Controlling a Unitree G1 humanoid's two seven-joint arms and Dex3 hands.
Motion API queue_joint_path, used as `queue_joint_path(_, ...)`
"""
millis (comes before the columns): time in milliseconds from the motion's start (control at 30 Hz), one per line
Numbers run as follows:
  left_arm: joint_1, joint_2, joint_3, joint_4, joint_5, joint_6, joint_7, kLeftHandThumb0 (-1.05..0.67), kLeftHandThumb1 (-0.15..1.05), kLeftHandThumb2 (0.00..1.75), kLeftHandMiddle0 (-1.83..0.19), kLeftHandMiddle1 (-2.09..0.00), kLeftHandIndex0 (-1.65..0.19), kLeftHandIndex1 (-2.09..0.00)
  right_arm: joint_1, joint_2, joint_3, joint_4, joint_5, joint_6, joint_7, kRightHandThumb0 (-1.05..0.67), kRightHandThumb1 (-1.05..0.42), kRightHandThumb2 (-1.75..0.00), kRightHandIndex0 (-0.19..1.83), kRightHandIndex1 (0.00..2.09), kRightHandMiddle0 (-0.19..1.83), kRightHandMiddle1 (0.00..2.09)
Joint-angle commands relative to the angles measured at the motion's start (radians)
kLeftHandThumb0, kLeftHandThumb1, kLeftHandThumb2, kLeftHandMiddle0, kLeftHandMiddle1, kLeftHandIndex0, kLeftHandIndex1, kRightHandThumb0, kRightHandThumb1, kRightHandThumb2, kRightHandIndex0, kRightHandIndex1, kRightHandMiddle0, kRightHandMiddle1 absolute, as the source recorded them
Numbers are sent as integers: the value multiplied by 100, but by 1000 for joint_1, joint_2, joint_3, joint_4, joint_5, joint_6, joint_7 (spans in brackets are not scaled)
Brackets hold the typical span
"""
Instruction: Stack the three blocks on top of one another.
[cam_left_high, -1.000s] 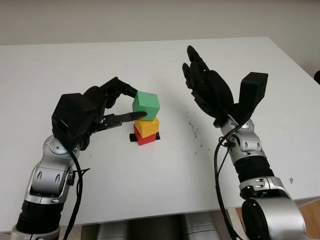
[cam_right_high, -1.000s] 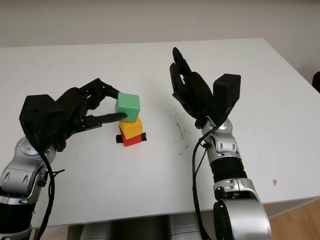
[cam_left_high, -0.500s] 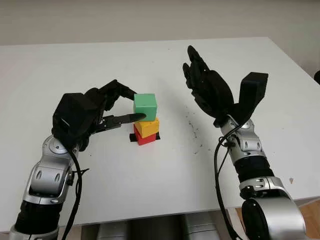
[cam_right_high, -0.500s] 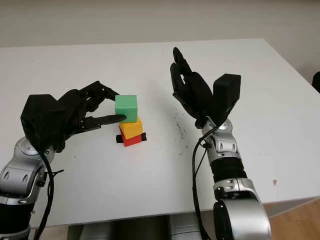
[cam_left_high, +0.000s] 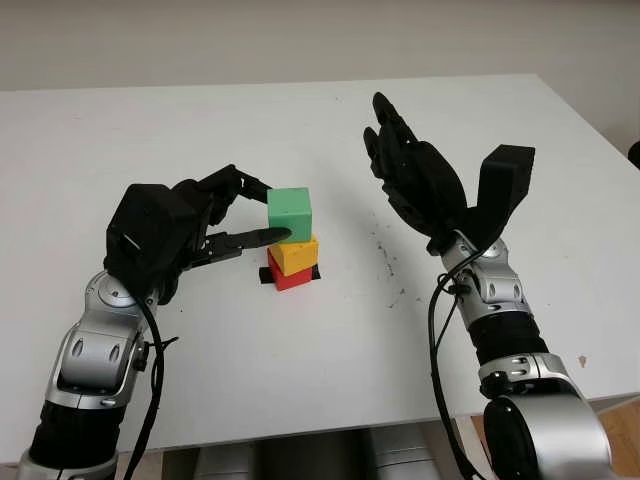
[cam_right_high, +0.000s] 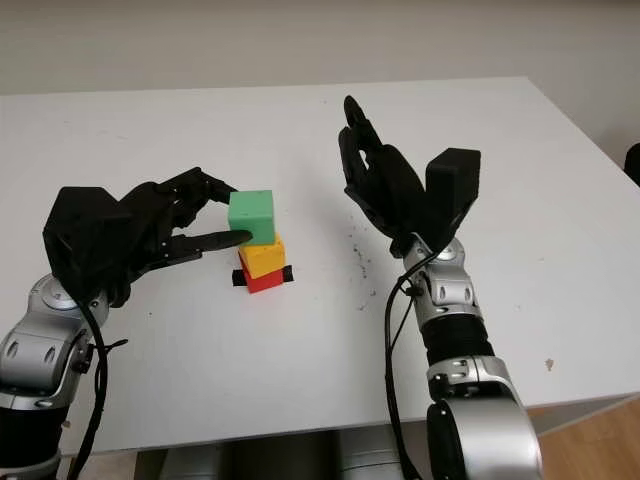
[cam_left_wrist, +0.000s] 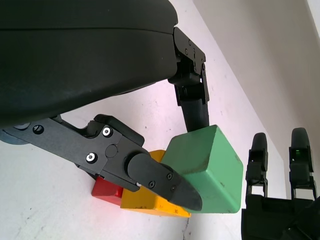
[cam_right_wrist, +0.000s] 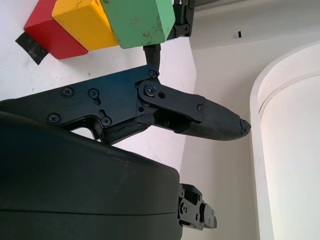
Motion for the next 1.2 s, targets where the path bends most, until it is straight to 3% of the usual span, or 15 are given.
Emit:
queue_joint_path(0, 0, 8, 11, -19, -12, -60, -14, -64, 89, 5, 2, -5, -5, -66, -27, -8, -2, 8, -2, -16, -1, -72, -105, -71, -19, 0, -19, 0)
queue_joint_path(67, 12, 18, 19, -24, -21, -94, -29, -73, 89, 5, 8, -3, 4, -26, -26, -8, -2, 7, -5, -18, -2, -72, -105, -71, -19, 0, -19, 0)
queue_joint_path(200, 25, 29, 33, -41, -41, -105, -53, -87, 88, 5, 19, 0, 18, -2, -27, -8, 1, 6, -14, -16, -10, -71, -105, -71, -19, 0, -19, 0)
queue_joint_path(567, 81, 68, 91, -125, -119, -111, -117, -95, 90, 6, 19, 0, 19, 0, -26, -7, 1, 5, -13, -13, -13, -69, -105, -70, -19, 0, -19, 0)
queue_joint_path(700, 105, 75, 134, -159, -151, -116, -124, -103, 100, 9, 19, 0, 19, 0, -26, -9, 0, 10, -14, -21, -12, -69, -105, -71, -19, 0, -19, 0)
queue_joint_path(767, 117, 32, 177, -188, -191, -105, -83, -101, 104, 41, 19, 0, 19, 0, -28, -7, -4, 15, -8, -24, -9, -70, -105, -71, -19, 0, -19, 0)
queue_joint_path(833, 126, -27, 220, -209, -226, -127, -19, -94, 105, 58, 19, 0, 19, 0, -32, -7, -7, 23, -4, -29, -4, -71, -105, -71, -19, 0, -19, 0)
queue_joint_path(967, 117, -129, 261, -177, -185, -266, 150, -85, 105, 67, 19, 0, 19, 0, -43, -9, -6, 39, -4, -29, 3, -74, -105, -72, -19, 0, -19, 0)
queue_joint_path(1167, 92, -157, 270, -21, -128, -433, 253, -82, 105, 70, 19, 0, 19, 0, -66, -12, -3, 84, -15, -61, 9, -77, -105, -74, -19, 0, -19, 0)
